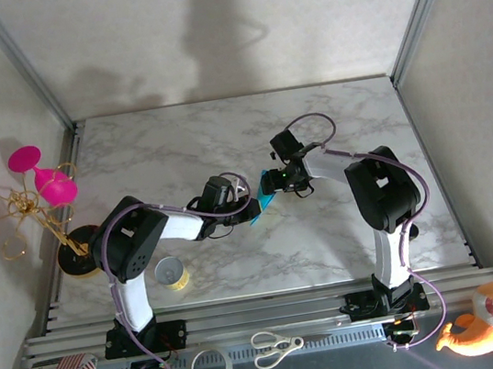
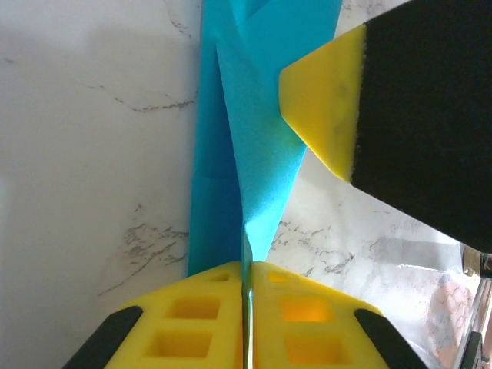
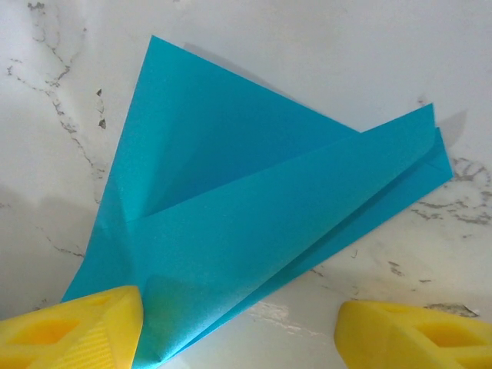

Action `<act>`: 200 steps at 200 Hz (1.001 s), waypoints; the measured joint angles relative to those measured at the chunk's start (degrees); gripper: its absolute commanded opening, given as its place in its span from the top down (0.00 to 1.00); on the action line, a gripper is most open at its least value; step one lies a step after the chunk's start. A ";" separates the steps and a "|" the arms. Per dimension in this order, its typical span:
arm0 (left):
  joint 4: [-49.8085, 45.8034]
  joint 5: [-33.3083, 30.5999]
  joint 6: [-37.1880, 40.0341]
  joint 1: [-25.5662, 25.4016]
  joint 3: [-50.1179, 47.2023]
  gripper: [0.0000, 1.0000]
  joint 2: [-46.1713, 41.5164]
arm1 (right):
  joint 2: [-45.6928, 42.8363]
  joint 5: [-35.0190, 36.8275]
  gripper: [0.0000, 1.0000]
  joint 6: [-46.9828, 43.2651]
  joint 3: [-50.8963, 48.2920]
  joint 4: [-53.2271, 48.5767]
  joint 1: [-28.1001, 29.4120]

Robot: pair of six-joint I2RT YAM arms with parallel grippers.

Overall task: Fold a paper plane with a square sheet of paper (pick it up from the middle)
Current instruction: Fold the wing for the fifth time at the center of the table.

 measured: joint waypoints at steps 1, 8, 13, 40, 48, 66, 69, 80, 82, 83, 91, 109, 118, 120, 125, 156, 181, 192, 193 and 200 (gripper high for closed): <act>0.00 0.02 -0.11 -0.02 0.02 0.90 0.00 | -0.04 0.00 0.27 0.00 -0.02 0.02 0.00; 0.00 0.02 -0.37 0.00 0.02 0.90 0.02 | -0.39 -0.24 0.27 -0.04 -0.42 0.42 0.00; 0.02 0.02 -0.50 0.00 0.02 0.91 0.04 | -0.63 -0.39 0.27 -0.07 -0.81 0.90 0.00; 0.09 0.04 -1.20 0.17 0.00 0.91 0.11 | -2.93 -3.06 0.25 -1.03 -3.98 4.79 -0.92; 0.11 0.04 -1.49 0.33 0.00 0.92 0.11 | -3.50 -4.50 0.25 -1.42 -5.01 6.03 -1.38; 0.28 0.35 -2.21 0.48 0.00 0.92 0.26 | -4.28 -7.52 0.25 -2.05 -6.71 8.37 -2.49; 0.33 0.39 -2.25 0.48 0.00 0.92 0.33 | -4.35 -7.78 0.25 -2.19 -6.88 8.66 -2.62; 0.46 0.63 -2.71 0.52 0.00 0.92 0.39 | -4.57 -8.55 0.25 -2.75 -7.43 9.27 -2.82; 0.48 0.68 -2.71 0.52 0.00 0.92 0.42 | -4.59 -8.63 0.25 -2.93 -7.52 9.38 -2.86; 0.50 0.70 -2.73 0.52 0.00 0.92 0.42 | -4.61 -8.70 0.25 -2.95 -7.54 9.42 -2.86; 0.50 0.83 -3.08 0.55 0.00 0.92 0.44 | -4.74 -8.96 0.25 -3.30 -7.85 9.75 -2.97; 0.68 1.18 -3.50 0.74 0.00 0.92 0.57 | -4.94 -9.29 0.26 -4.33 -8.24 10.16 -3.06; 0.72 1.38 -3.65 0.74 0.00 0.92 0.59 | -4.96 -9.27 0.27 -4.57 -8.28 10.16 -3.06; 0.72 1.40 -3.69 0.74 0.00 0.93 0.59 | -4.96 -9.27 0.27 -4.57 -8.28 10.16 -3.06; 0.72 1.46 -3.69 0.81 0.00 0.93 0.59 | -4.98 -9.18 0.28 -4.57 -8.28 10.16 -3.06; 0.76 1.57 -3.74 0.85 0.02 0.93 0.66 | -6.75 -9.55 0.31 -3.21 -9.90 12.20 -3.06; 0.79 1.64 -3.76 0.85 0.02 0.93 0.68 | -10.19 -12.44 0.36 0.76 -14.08 18.47 -2.62; 0.81 1.70 -3.82 0.85 0.02 0.93 0.70 | -12.68 -13.68 0.42 3.17 -16.33 21.81 -2.56; 0.79 1.70 -3.87 0.85 0.02 0.93 0.70 | -13.00 -13.88 0.43 3.32 -16.59 22.18 -2.56; 0.81 1.70 -3.93 0.87 0.02 0.93 0.70 | -14.51 -14.93 0.47 4.72 -17.92 24.37 -2.45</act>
